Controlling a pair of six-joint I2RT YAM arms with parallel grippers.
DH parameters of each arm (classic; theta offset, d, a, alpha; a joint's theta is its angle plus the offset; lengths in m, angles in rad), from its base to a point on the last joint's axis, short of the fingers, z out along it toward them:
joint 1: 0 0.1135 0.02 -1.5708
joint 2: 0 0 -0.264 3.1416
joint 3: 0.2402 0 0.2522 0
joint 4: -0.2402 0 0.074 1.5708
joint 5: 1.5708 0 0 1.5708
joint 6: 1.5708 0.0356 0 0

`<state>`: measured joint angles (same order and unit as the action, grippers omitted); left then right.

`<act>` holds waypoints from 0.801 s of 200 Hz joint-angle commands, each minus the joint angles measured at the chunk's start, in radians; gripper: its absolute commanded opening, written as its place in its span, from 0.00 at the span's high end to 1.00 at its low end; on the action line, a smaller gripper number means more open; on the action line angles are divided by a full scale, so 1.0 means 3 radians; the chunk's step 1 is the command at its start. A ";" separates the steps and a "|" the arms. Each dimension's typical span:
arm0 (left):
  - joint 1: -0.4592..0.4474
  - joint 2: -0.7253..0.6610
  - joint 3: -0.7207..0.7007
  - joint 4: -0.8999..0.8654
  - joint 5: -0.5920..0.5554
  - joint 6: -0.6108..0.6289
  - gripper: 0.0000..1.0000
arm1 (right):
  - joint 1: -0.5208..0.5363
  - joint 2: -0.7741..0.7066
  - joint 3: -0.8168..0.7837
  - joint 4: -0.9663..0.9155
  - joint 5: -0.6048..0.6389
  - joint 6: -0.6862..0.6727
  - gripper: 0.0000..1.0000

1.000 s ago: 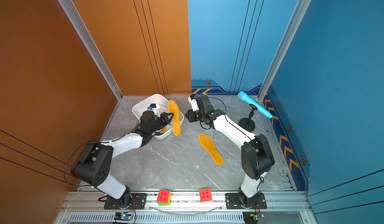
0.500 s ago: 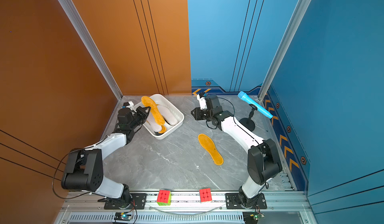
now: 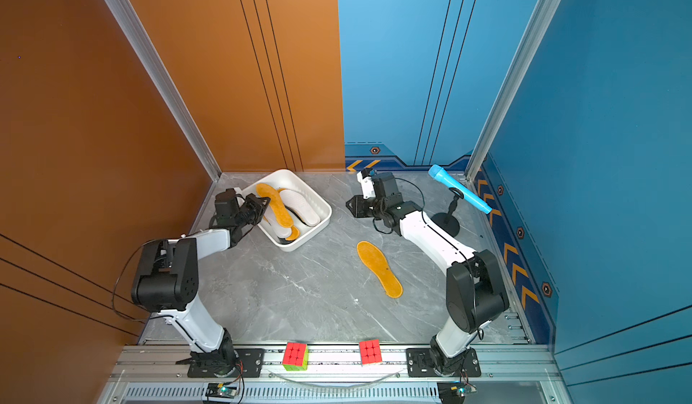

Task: Put the insoles into the storage box
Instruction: Place the insole in the storage box.

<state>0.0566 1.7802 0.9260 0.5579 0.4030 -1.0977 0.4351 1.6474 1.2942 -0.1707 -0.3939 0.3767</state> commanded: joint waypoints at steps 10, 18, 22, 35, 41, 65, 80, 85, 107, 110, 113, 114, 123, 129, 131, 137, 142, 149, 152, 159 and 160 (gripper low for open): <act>0.0055 0.0124 0.0063 0.0099 0.0130 -0.0024 1.00 | -0.0028 -0.0041 -0.0046 0.0055 -0.0042 0.0058 0.74; 0.0054 0.0130 0.0049 0.0099 0.0131 -0.0027 1.00 | -0.0033 -0.0042 -0.0049 0.0048 -0.0038 0.0058 0.74; 0.0056 0.0135 0.0040 0.0099 0.0129 -0.0030 1.00 | -0.0034 -0.0041 -0.0049 0.0048 -0.0038 0.0058 0.74; 0.0060 0.0128 0.0004 0.0099 0.0123 -0.0032 1.00 | -0.0039 -0.0031 -0.0044 0.0047 -0.0037 0.0063 0.74; 0.0062 0.0122 -0.0008 0.0099 0.0123 -0.0026 1.00 | -0.0039 -0.0029 -0.0043 0.0044 -0.0042 0.0064 0.74; 0.0074 0.0107 -0.0045 0.0099 0.0130 -0.0006 1.00 | -0.0044 -0.0010 -0.0039 0.0046 -0.0050 0.0068 0.74; 0.0089 0.0120 -0.0058 0.0099 0.0138 0.0003 1.00 | -0.0043 -0.0010 -0.0048 0.0042 -0.0042 0.0069 0.74; 0.0093 0.0127 -0.0057 0.0099 0.0151 0.0004 1.00 | -0.0043 -0.0011 -0.0049 0.0042 -0.0042 0.0069 0.74; 0.0092 0.0161 -0.0048 0.0098 0.0179 0.0005 1.00 | -0.0042 -0.0015 -0.0059 0.0047 -0.0037 0.0075 0.73; 0.0092 0.0166 -0.0047 0.0099 0.0177 0.0004 1.00 | -0.0044 -0.0010 -0.0060 0.0050 -0.0037 0.0078 0.73; 0.0092 0.0166 -0.0052 0.0099 0.0174 0.0007 1.00 | -0.0042 -0.0010 -0.0062 0.0048 -0.0037 0.0079 0.73; 0.0092 0.0169 -0.0053 0.0099 0.0169 0.0005 1.00 | -0.0043 -0.0010 -0.0061 0.0051 -0.0037 0.0079 0.73; 0.0096 0.0165 -0.0067 0.0097 0.0151 0.0008 1.00 | -0.0039 -0.0012 -0.0070 0.0053 -0.0040 0.0084 0.73; 0.0095 0.0157 -0.0074 0.0094 0.0142 0.0010 1.00 | -0.0040 -0.0010 -0.0068 0.0055 -0.0039 0.0084 0.73; 0.0093 0.0156 -0.0076 0.0090 0.0140 0.0011 1.00 | -0.0039 -0.0010 -0.0072 0.0056 -0.0039 0.0084 0.73; 0.0094 0.0152 -0.0076 0.0059 0.0132 0.0039 1.00 | -0.0042 -0.0015 -0.0072 0.0053 -0.0037 0.0084 0.73; 0.0092 0.0144 -0.0071 0.0019 0.0117 0.0062 1.00 | -0.0039 -0.0020 -0.0079 0.0053 -0.0034 0.0084 0.73; 0.0090 0.0127 -0.0061 -0.0062 0.0093 0.0102 1.00 | -0.0044 -0.0021 -0.0078 0.0050 -0.0032 0.0080 0.73; 0.0088 0.0123 -0.0052 -0.0100 0.0083 0.0119 1.00 | -0.0044 -0.0026 -0.0079 0.0052 -0.0032 0.0079 0.73; 0.0079 0.0115 -0.0035 -0.0165 0.0073 0.0156 1.00 | -0.0043 -0.0026 -0.0084 0.0048 -0.0027 0.0079 0.73; 0.0080 0.0118 -0.0032 -0.0174 0.0073 0.0159 1.00 | -0.0043 -0.0026 -0.0082 0.0047 -0.0027 0.0079 0.73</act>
<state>0.0784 1.8217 0.9184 0.5636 0.4244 -1.0958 0.4259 1.6474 1.2831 -0.1711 -0.3935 0.3908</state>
